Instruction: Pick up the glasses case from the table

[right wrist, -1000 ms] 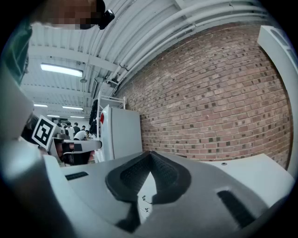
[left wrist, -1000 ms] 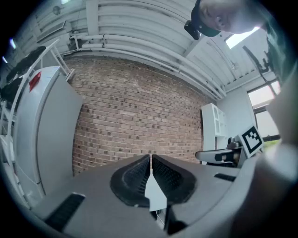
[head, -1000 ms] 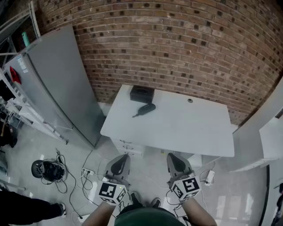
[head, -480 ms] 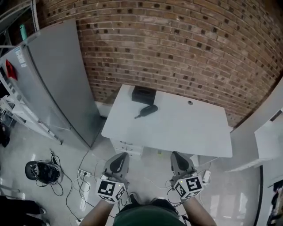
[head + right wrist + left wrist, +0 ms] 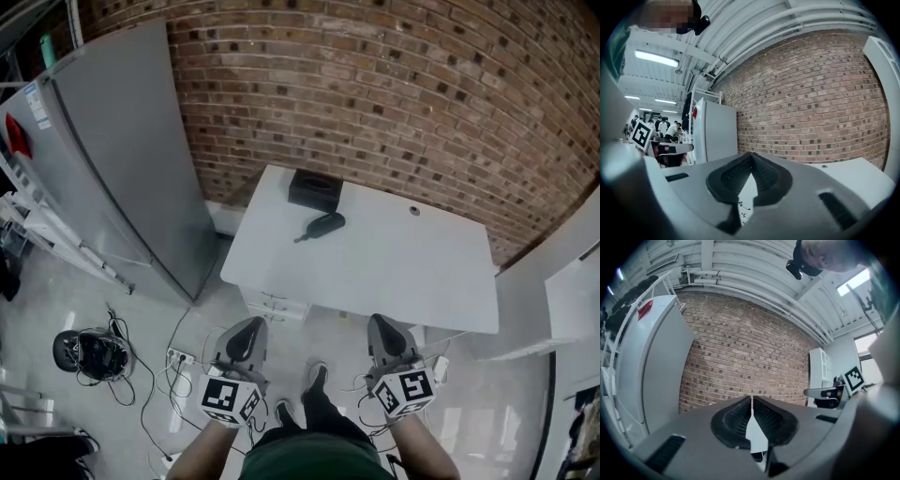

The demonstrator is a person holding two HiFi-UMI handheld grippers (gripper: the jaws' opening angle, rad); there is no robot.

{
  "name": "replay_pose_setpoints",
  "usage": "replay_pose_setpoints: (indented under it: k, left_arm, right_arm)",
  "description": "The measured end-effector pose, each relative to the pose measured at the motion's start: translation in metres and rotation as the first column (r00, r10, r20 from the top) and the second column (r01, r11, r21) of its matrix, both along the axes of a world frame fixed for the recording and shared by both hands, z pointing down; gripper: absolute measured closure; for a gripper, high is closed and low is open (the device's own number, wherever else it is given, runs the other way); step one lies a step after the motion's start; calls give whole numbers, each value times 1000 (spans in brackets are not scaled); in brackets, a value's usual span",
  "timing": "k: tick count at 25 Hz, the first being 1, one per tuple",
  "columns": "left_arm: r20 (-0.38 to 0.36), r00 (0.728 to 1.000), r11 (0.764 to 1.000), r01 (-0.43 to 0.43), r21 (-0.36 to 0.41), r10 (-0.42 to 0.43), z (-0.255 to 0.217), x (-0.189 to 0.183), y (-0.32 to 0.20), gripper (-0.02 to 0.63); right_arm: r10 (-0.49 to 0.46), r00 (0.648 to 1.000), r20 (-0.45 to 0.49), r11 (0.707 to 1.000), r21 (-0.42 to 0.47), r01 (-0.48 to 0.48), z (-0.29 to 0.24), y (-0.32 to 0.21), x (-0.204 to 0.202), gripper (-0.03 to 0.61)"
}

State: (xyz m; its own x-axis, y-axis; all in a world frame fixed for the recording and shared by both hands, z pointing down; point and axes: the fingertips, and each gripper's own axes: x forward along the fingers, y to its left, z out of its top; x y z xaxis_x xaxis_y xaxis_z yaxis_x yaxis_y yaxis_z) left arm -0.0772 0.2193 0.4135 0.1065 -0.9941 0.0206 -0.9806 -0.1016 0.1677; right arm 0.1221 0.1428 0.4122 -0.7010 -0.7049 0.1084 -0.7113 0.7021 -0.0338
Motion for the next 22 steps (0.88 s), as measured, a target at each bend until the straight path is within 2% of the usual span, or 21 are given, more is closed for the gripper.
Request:
replay_pose_setpoints:
  k: [4, 10, 22]
  left_arm:
    - [25, 999, 1000, 27, 9, -27, 8, -15, -11, 600]
    - [61, 995, 996, 84, 0, -84, -7, -39, -45, 600]
    - [120, 989, 996, 84, -3, -83, -14, -36, -155, 600]
  right_arm:
    - [-20, 1000, 8, 1000, -18, 20, 8, -19, -8, 577]
    - [-40, 998, 56, 999, -24, 41, 16, -67, -28, 577]
    - [-55, 993, 102, 997, -57, 61, 24, -179, -35, 577]
